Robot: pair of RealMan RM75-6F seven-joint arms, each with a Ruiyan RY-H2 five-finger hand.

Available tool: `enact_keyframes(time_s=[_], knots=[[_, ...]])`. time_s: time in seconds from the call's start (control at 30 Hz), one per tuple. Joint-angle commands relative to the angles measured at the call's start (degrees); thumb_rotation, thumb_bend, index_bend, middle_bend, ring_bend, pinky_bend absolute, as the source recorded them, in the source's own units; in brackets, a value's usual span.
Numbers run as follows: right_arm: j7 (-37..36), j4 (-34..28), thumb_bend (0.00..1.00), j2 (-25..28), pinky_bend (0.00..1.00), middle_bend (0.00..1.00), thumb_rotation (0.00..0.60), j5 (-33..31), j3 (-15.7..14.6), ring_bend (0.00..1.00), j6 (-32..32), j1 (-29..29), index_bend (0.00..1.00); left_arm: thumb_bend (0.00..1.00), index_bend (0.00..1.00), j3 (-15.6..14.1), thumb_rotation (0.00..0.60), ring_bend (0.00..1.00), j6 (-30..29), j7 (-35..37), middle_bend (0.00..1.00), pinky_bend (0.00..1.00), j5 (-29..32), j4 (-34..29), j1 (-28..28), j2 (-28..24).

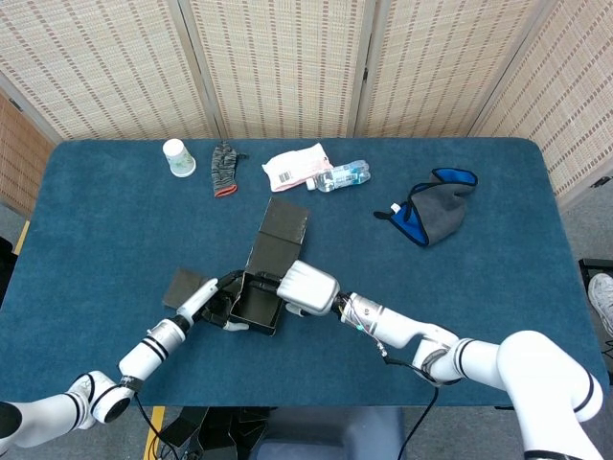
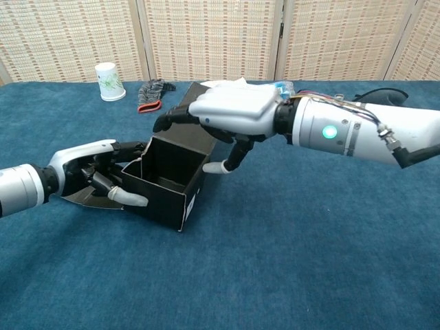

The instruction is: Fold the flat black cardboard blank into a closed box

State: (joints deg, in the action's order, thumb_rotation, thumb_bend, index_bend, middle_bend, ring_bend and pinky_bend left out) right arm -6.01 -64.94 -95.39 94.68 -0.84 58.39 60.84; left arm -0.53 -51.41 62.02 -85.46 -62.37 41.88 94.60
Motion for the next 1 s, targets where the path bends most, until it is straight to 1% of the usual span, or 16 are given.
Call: enact_keyframes(time_s=[0.03,0.17,0.27,0.33,0.4,0.47,0.57,0.7,0.87,1.0], knots=[[-1.72,-8.45,0.27,3.72,1.0,0.16,0.6,-6.13,2.34,0.74,1.87,-5.03,0.12,0.09,0.15,1.61,0.6,0.66,-0.68,-7.73,0.17,0.93,2.74,-2.33,-1.38,0.24],[-2.34,-17.98,0.2,7.43,1.0,0.16,0.6,-12.51,3.36,0.74,3.24,-10.07,0.12,0.09,0.13,2.4,0.6,0.65,-1.75,-16.1,0.14,0.92,4.38,-4.22,-2.37,-0.06],[-1.05,-26.31,0.13,10.29,1.0,0.18,0.6,-19.75,3.67,0.73,2.99,-14.04,0.12,0.09,0.09,3.12,0.6,0.63,-1.8,-24.44,0.09,0.92,7.02,-6.94,-3.23,-0.68],[-0.4,-30.46,0.08,11.42,1.0,0.18,0.6,-23.97,3.79,0.73,2.49,-15.78,0.12,0.09,0.06,3.67,0.6,0.61,-1.92,-29.38,0.06,0.91,8.87,-9.11,-3.69,-1.16],[0.44,-34.46,0.03,12.06,1.0,0.17,0.6,-29.04,4.26,0.73,1.89,-17.28,0.09,0.09,0.03,4.19,0.6,0.6,-2.49,-35.17,0.03,0.91,10.71,-11.57,-4.17,-1.63],[1.38,-36.86,0.01,12.07,1.0,0.15,0.6,-33.34,4.82,0.73,1.58,-18.32,0.05,0.09,0.01,4.63,0.6,0.59,-3.17,-40.46,0.02,0.91,12.32,-13.87,-4.58,-2.12],[2.34,-38.88,0.0,11.58,1.0,0.1,0.6,-38.04,5.57,0.72,1.2,-19.33,0.0,0.09,0.0,4.89,0.6,0.58,-4.28,-47.2,0.0,0.91,13.84,-16.7,-5.07,-3.16],[5.16,-39.82,0.0,10.37,1.0,0.07,0.6,-42.81,6.19,0.7,0.73,-19.64,0.0,0.09,0.0,4.89,0.6,0.57,-5.21,-53.62,0.0,0.91,15.15,-20.0,-5.69,-5.19],[6.08,-40.12,0.0,7.82,1.0,0.04,0.6,-48.91,8.2,0.69,-1.64,-18.98,0.0,0.09,0.0,5.17,0.6,0.55,-7.17,-58.88,0.0,0.9,16.01,-23.39,-6.78,-8.11],[8.01,-38.6,0.0,4.39,1.0,0.04,0.6,-52.18,9.68,0.69,-2.22,-17.79,0.0,0.09,0.0,5.37,0.6,0.54,-9.06,-62.69,0.0,0.9,16.38,-25.57,-7.81,-10.65]])
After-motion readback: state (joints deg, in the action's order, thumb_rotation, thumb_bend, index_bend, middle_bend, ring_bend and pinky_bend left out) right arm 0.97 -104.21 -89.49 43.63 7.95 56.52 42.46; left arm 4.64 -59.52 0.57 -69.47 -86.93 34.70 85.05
